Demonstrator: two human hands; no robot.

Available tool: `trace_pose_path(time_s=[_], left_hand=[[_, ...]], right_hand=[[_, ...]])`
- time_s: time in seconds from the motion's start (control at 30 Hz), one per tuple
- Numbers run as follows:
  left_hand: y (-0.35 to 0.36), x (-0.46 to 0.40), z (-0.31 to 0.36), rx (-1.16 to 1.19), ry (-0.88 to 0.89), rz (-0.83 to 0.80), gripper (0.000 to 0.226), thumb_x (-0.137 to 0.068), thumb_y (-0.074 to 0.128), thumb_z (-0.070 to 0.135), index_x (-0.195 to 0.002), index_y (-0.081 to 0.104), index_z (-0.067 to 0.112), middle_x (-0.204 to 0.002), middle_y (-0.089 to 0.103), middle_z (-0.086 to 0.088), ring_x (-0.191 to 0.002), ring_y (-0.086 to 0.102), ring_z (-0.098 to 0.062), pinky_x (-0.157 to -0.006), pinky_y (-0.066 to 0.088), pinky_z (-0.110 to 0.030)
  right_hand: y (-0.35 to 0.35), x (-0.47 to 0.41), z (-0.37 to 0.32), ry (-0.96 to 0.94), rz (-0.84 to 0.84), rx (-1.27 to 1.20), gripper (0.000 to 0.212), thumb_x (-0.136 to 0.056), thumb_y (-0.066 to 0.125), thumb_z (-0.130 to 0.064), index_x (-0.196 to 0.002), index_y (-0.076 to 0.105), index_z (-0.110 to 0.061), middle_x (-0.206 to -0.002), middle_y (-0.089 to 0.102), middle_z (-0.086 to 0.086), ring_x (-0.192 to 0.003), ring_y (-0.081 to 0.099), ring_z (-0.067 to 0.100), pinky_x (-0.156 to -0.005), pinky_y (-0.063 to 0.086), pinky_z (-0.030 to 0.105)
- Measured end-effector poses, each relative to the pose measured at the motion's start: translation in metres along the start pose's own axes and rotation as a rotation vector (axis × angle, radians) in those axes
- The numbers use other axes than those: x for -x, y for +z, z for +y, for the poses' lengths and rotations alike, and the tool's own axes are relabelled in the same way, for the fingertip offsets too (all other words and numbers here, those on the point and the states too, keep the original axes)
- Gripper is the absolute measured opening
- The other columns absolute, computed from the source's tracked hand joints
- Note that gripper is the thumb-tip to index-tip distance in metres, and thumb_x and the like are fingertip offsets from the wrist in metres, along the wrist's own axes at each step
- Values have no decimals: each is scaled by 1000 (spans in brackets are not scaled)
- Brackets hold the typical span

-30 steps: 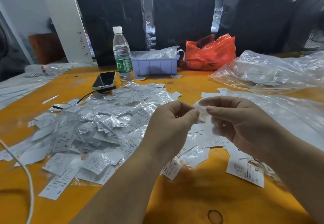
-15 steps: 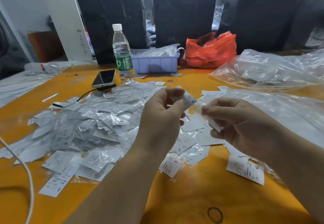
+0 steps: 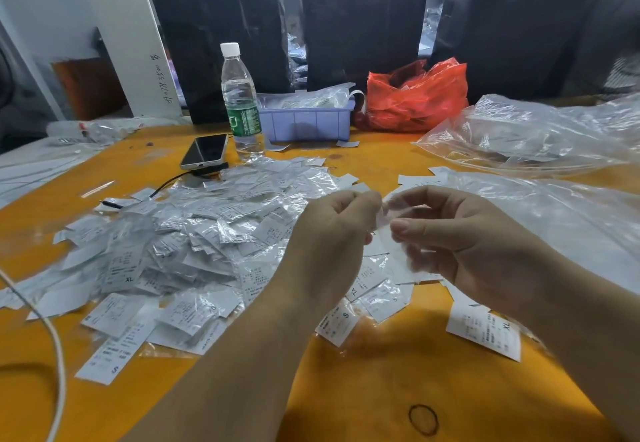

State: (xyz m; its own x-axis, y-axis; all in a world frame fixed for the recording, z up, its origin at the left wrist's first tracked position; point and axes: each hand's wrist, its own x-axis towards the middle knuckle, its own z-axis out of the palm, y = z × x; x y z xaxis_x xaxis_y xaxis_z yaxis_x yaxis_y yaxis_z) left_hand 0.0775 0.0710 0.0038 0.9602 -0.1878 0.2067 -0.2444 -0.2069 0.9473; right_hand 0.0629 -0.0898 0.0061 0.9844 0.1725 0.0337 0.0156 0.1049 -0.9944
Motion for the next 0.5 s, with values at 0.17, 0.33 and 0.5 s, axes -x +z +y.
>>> trace_pose_path(time_s=[0.17, 0.33, 0.5], left_hand=[[-1, 1, -1, -28, 11, -67, 31, -85, 63, 51, -79, 71, 21, -79, 68, 0, -71, 59, -4, -69, 46, -29], [6, 6, -1, -113, -28, -259, 21, -84, 70, 46, -82, 72, 25, -69, 64, 16, -65, 57, 5, -64, 46, -20], [5, 4, -2, -107, 34, -175, 16, -91, 64, 28, -79, 73, 22, -69, 65, 5, -67, 59, -7, -73, 51, -36]], right_hand=[[0, 0, -1, -40, 88, -13, 43, -60, 75, -14, -102, 67, -9, -70, 65, 7, -54, 56, 14, -49, 49, 25], [-2, 0, -1, -72, 202, -62, 37, -62, 73, -16, -98, 67, -12, -71, 67, 3, -58, 61, 13, -52, 52, 26], [-2, 0, -2, -90, 214, -62, 30, -59, 74, -16, -87, 64, -12, -69, 68, 4, -56, 63, 14, -47, 50, 22]])
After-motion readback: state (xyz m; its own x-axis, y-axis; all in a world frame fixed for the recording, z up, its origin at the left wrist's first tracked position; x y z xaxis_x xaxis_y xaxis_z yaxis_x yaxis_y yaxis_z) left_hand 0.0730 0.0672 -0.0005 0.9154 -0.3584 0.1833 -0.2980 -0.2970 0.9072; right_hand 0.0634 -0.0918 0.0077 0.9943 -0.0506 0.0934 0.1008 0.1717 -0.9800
